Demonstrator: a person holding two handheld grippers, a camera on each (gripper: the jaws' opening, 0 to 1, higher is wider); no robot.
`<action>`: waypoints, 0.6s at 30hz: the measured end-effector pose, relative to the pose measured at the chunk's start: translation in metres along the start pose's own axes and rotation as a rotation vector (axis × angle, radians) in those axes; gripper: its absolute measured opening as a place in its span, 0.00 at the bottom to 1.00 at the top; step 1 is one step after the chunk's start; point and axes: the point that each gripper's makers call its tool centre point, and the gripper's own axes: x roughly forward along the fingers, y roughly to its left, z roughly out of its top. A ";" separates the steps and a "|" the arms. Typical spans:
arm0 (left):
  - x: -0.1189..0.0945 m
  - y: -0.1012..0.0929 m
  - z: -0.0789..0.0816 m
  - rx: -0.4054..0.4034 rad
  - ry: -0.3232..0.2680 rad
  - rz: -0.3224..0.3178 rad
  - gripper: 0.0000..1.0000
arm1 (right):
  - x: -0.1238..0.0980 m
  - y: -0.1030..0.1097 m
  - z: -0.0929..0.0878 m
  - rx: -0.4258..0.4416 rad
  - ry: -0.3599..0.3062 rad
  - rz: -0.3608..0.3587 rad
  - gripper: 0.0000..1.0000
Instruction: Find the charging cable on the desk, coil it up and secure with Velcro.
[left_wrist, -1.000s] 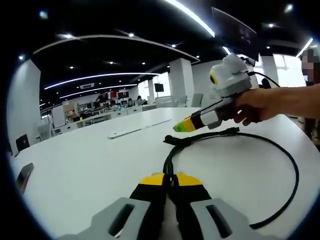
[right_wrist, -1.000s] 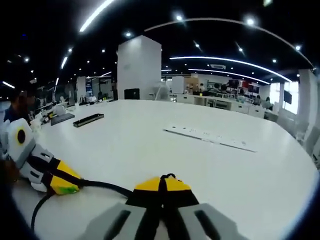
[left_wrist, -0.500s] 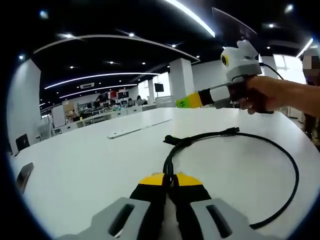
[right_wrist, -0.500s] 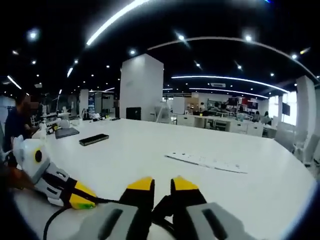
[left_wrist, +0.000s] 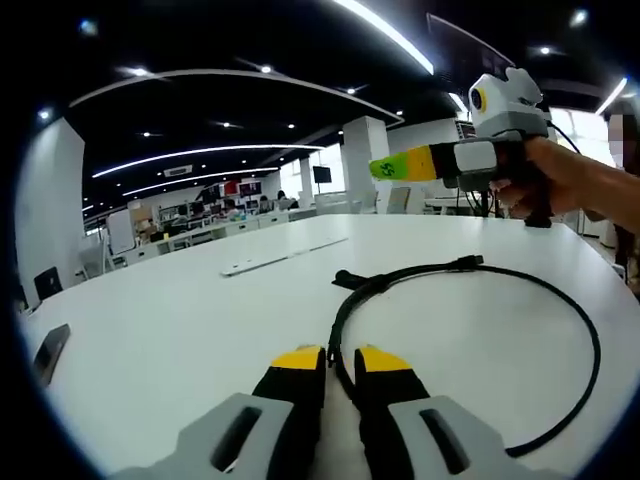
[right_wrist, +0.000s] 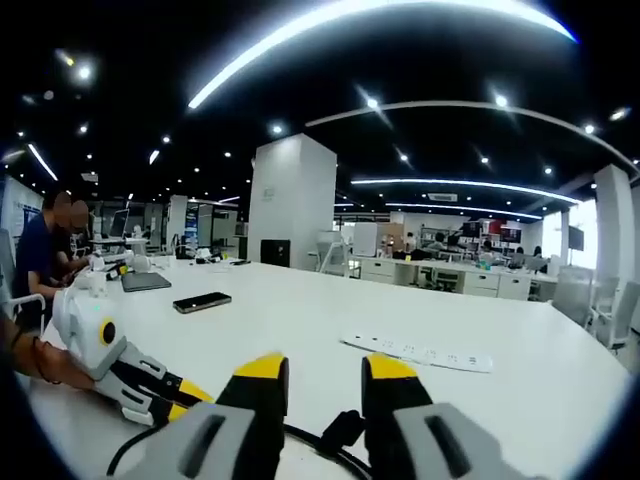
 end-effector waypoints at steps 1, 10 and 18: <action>0.000 0.000 0.000 -0.001 0.001 0.003 0.15 | -0.002 0.000 0.001 -0.001 -0.005 -0.001 0.30; -0.004 0.005 0.006 -0.038 -0.015 0.015 0.21 | -0.018 -0.003 0.000 0.002 -0.021 -0.020 0.30; -0.018 0.025 0.028 -0.102 -0.109 0.046 0.29 | -0.033 -0.003 0.002 0.016 -0.042 -0.031 0.32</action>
